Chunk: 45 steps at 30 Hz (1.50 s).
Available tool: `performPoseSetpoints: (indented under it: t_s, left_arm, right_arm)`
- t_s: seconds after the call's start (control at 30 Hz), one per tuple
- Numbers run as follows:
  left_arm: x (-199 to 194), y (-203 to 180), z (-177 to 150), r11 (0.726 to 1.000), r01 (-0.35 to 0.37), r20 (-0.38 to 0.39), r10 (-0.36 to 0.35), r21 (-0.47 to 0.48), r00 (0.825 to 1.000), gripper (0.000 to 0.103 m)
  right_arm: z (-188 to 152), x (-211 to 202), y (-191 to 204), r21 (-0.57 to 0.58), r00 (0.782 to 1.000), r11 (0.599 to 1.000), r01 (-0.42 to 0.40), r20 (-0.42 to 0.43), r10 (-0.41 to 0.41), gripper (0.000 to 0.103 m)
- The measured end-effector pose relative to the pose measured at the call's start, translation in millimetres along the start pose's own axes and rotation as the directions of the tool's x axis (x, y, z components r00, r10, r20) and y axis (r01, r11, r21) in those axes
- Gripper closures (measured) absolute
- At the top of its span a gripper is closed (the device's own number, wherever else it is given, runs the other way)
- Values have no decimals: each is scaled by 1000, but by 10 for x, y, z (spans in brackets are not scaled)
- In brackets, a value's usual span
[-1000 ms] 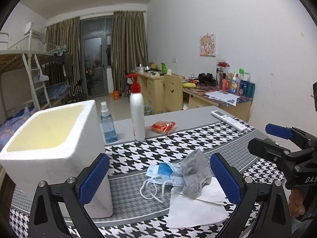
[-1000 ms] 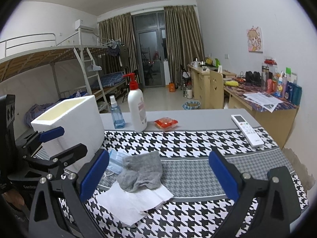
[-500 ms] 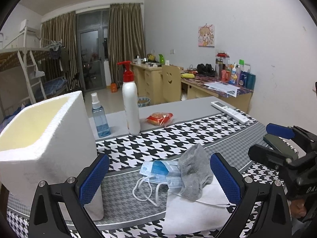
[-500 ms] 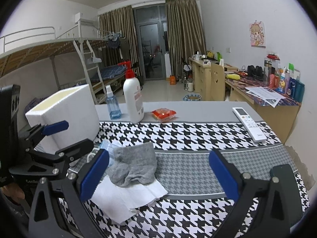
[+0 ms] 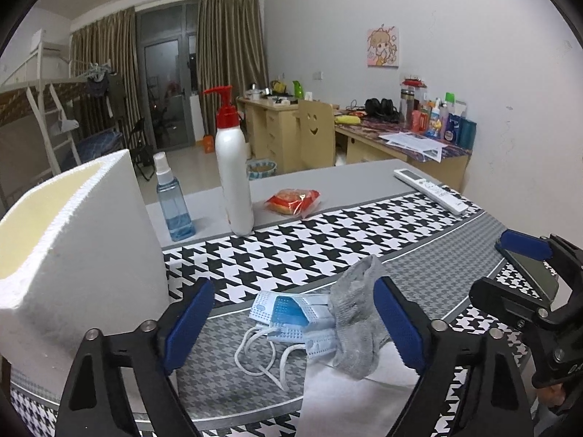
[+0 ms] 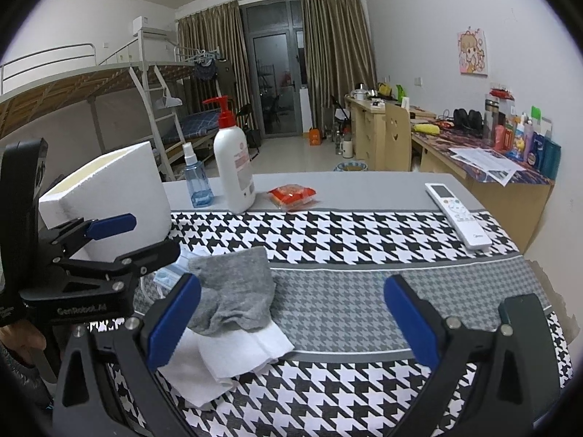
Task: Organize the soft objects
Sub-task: 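Move the left tool toward the blue mask and the right toward the grey sock, then grasp the blue face mask with the left tool while the right grasps the grey sock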
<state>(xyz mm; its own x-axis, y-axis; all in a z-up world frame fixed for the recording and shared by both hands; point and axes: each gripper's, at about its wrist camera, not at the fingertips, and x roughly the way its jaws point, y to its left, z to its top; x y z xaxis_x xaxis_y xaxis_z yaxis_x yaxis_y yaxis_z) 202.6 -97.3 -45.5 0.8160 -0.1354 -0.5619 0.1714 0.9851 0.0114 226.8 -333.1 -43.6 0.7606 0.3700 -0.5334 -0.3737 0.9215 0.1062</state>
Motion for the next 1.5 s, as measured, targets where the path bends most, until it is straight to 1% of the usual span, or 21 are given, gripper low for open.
performPoseSetpoints:
  t_s: [0.1, 0.17, 0.27, 0.33, 0.47, 0.53, 0.6, 0.63, 0.67, 0.77, 0.9, 0.93, 0.97, 1.03, 1.1, 1.17, 1.33, 1.4, 1.47, 1.5]
  left_arm:
    - [58, 25, -5, 1000, -11, -17, 11, -12, 1000, 22]
    - [119, 35, -16, 1000, 6, -45, -7, -23, 999, 30]
    - [194, 44, -42, 999, 17, -69, -19, -34, 997, 35]
    - [220, 62, -46, 999, 20, -74, -23, -49, 997, 36]
    - [261, 108, -63, 997, 30, -84, -35, -68, 996, 42]
    - [280, 132, -73, 996, 40, -93, -48, -83, 994, 43]
    - [292, 157, -89, 994, 56, -101, -66, -98, 993, 49]
    - [293, 165, -90, 993, 61, -102, -72, -102, 992, 54]
    - [295, 175, -99, 992, 70, -104, -81, -108, 991, 57]
    - [329, 189, -112, 987, 108, -112, -122, -121, 986, 57]
    - [341, 152, -134, 979, 169, -106, -181, -114, 978, 57]
    - [352, 144, -141, 978, 175, -110, -188, -114, 976, 59]
    - [370, 145, -150, 976, 183, -120, -197, -120, 973, 65]
    - [384, 147, -161, 974, 193, -126, -208, -120, 970, 70]
    - [382, 147, -163, 973, 201, -127, -215, -118, 968, 73]
    - [373, 150, -169, 967, 225, -126, -240, -120, 963, 76]
    - [331, 127, -195, 963, 251, -109, -261, -99, 959, 80]
    - [329, 128, -202, 964, 248, -109, -258, -97, 960, 82]
    - [325, 137, -203, 960, 259, -110, -270, -102, 957, 84]
    - [319, 139, -204, 959, 263, -110, -274, -101, 955, 84]
  right_arm:
    - [-7, 34, -9, -2, 1000, 1000, -5, -6, 5, 1]
    - [-8, 62, -17, -1, 1000, 1000, -9, -11, 9, 1]
    - [-10, 117, -19, 5, 1000, 1000, -14, -26, 14, 1]
    - [-6, 147, -21, 5, 999, 1000, -15, -33, 15, 1]
    - [-1, 181, -11, 2, 999, 1000, -22, -41, 22, 1]
    - [6, 201, -7, 0, 999, 1000, -27, -46, 27, 1]
    - [24, 236, -9, -1, 998, 1000, -27, -54, 27, 1]
    - [26, 248, -9, -1, 998, 999, -32, -57, 31, 1]
    - [29, 261, -10, 0, 997, 999, -39, -59, 39, 1]
    - [34, 317, -6, 0, 995, 998, -58, -75, 58, 1]
    - [19, 398, 0, -9, 993, 998, -58, -99, 57, 1]
    - [10, 406, -2, -10, 993, 998, -62, -104, 60, 1]
    - [6, 417, 3, -11, 992, 998, -65, -108, 64, 1]
    - [4, 449, 14, -15, 990, 997, -72, -122, 70, 1]
    - [2, 484, 20, -17, 988, 996, -85, -134, 81, 1]
    - [16, 536, 19, -9, 985, 995, -97, -145, 95, 1]
    - [20, 663, 38, 4, 972, 989, -150, -184, 148, 1]
    - [15, 695, 64, -3, 968, 987, -161, -198, 157, 3]
    - [6, 736, 88, -2, 959, 982, -191, -216, 186, 10]
    - [-3, 761, 96, 0, 954, 979, -202, -227, 197, 11]
